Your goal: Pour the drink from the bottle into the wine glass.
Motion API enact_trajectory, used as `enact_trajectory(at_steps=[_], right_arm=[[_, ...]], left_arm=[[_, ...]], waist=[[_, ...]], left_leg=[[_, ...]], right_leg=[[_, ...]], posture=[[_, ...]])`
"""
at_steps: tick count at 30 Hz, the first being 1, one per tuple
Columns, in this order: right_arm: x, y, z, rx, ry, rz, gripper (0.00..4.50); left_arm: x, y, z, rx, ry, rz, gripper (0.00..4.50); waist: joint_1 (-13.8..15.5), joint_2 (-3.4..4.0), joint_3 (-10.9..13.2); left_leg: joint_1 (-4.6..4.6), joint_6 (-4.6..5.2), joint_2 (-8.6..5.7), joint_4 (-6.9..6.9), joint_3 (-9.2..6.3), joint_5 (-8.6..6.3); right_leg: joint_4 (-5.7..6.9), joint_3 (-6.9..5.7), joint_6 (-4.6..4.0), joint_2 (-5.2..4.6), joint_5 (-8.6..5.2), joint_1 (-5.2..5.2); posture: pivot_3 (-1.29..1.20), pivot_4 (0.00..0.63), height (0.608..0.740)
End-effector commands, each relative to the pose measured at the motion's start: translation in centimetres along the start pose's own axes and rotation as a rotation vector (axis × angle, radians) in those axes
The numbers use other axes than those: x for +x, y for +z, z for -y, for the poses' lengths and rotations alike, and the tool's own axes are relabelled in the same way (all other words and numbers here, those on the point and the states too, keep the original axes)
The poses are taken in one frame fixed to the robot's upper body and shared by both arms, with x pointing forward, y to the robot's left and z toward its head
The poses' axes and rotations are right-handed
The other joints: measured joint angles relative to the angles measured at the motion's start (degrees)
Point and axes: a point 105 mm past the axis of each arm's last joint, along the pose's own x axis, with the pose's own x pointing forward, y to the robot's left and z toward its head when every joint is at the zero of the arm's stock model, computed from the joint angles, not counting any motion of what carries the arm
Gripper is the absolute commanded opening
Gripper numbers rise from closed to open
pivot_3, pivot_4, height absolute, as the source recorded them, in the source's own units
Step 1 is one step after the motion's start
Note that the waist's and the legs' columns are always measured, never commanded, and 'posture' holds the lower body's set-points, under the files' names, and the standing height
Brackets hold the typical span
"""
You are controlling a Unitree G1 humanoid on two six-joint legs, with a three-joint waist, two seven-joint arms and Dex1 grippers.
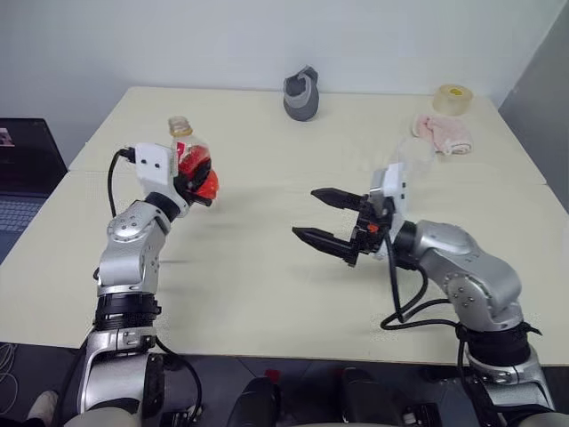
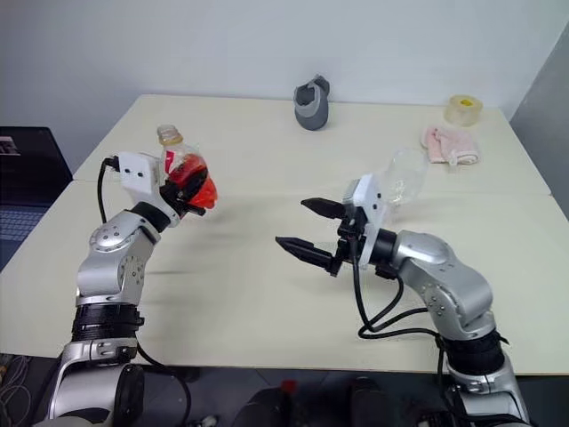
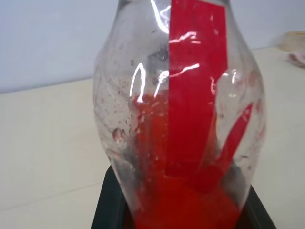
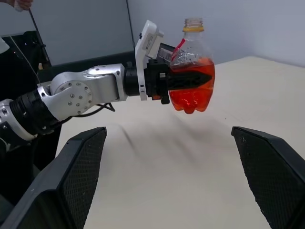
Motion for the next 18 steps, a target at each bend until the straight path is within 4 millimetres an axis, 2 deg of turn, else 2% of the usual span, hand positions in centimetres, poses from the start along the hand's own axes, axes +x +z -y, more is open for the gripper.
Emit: enact_trajectory(at_steps=[1,3,10,14,18], right_arm=[[0.9,0.9,0.2,-0.093,-0.018,0.034,4.50],[1.3,0.9,0.5,-0.097,-0.037,0.042,4.50],[1.9,1.1,1.5,-0.102,-0.091,0.056,4.50],[1.9,0.9,1.9,-0.111,-0.113,0.049,4.50],[1.8,0.9,2.0,-0.105,-0.112,0.050,4.50]], left_arm=[[0.0,1.7,-2.1,0.031,0.082,0.085,0.82],[0.1,1.2,-2.8,0.011,0.116,0.089,0.82],[0.4,-1.0,-3.1,-0.065,0.171,0.094,0.82],[0.4,-2.8,-2.1,-0.091,0.152,0.067,0.82],[0.0,-4.3,-2.0,-0.079,0.146,0.030,0.82]], waist=[[0.0,0.00,0.0],[-0.1,0.00,0.0],[-0.1,-0.02,0.0],[-0.1,-0.03,0.0],[-0.4,-0.04,0.0]], left_leg=[[0.00,0.00,0.00,0.00,0.00,0.00],[0.00,0.00,0.01,-0.01,-0.01,0.00],[-0.01,-0.01,-0.01,0.00,-0.01,0.00],[-0.01,-0.01,-0.02,0.00,0.00,0.00],[-0.02,-0.01,-0.01,0.00,0.00,0.00]], right_leg=[[0.01,0.00,0.00,0.00,0.00,-0.01],[0.04,0.00,0.00,0.00,0.00,-0.03],[0.05,0.00,0.00,-0.02,0.00,-0.05],[0.06,0.00,0.00,-0.02,0.00,-0.05],[0.08,0.01,0.00,-0.02,0.00,-0.07]], posture=[[0.00,0.150,0.740],[0.00,0.150,0.740],[0.00,0.150,0.740],[0.00,0.150,0.740],[0.00,0.150,0.740]])
